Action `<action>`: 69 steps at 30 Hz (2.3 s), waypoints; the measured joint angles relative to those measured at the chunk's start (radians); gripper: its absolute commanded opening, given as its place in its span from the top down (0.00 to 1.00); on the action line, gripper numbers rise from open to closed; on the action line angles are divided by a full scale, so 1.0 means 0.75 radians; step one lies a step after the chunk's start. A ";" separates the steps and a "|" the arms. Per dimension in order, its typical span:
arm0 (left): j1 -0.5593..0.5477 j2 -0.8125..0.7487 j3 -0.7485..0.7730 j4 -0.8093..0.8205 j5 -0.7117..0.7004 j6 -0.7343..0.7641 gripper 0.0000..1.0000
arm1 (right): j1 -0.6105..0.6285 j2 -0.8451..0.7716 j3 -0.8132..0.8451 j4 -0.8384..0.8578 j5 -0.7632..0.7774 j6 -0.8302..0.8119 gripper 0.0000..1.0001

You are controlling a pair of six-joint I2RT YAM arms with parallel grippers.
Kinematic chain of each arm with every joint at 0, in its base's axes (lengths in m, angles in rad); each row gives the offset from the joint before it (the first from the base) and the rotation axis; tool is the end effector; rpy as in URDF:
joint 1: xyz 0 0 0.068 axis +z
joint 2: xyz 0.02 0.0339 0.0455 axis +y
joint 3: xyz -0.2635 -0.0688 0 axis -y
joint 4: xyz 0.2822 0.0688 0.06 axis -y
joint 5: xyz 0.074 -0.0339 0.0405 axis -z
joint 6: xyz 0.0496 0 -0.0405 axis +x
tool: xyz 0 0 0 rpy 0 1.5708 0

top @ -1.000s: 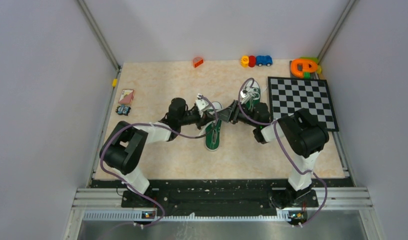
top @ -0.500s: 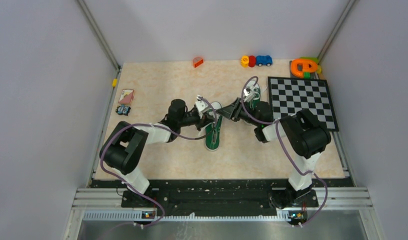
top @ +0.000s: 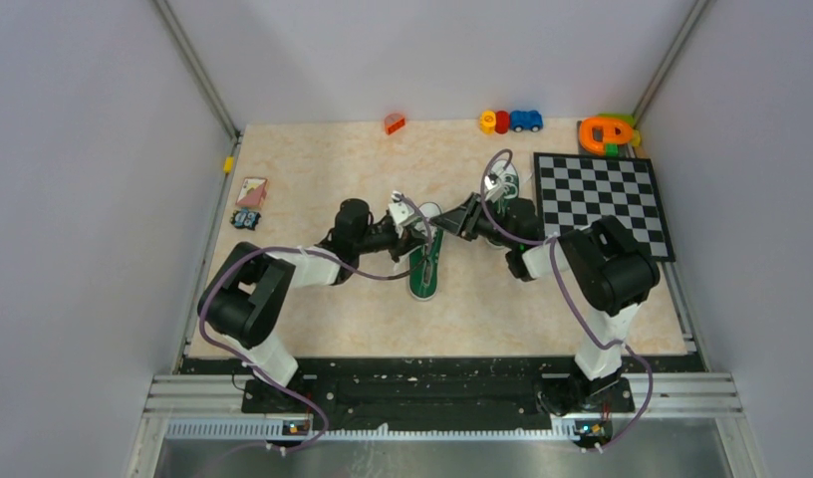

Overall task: Tie the shoes
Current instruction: Wrap the shoelace around the shoelace.

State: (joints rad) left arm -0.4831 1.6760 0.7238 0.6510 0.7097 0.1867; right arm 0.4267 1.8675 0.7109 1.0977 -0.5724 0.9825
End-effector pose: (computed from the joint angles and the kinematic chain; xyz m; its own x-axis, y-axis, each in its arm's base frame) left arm 0.3098 -0.1990 0.1473 -0.0905 0.2065 -0.9743 0.9365 0.3505 -0.0127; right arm 0.3357 0.1822 0.1245 -0.7286 0.4369 -0.5275 -0.4216 0.3207 0.8481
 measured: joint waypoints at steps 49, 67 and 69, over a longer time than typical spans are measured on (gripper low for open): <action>0.030 -0.016 -0.103 0.200 -0.024 -0.128 1.00 | -0.100 -0.046 0.095 -0.423 -0.068 -0.211 0.32; 0.032 -0.016 -0.103 0.198 -0.025 -0.141 1.00 | -0.129 0.100 0.537 -1.037 -0.107 -0.437 0.48; 0.033 -0.016 -0.103 0.195 -0.025 -0.141 1.00 | -0.127 0.100 0.559 -1.118 -0.106 -0.475 0.49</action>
State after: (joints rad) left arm -0.4587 1.6642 0.6468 0.7971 0.6910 0.0811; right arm 0.3317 1.9423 1.1301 0.2592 -0.6518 0.6262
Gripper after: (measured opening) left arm 0.007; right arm 0.528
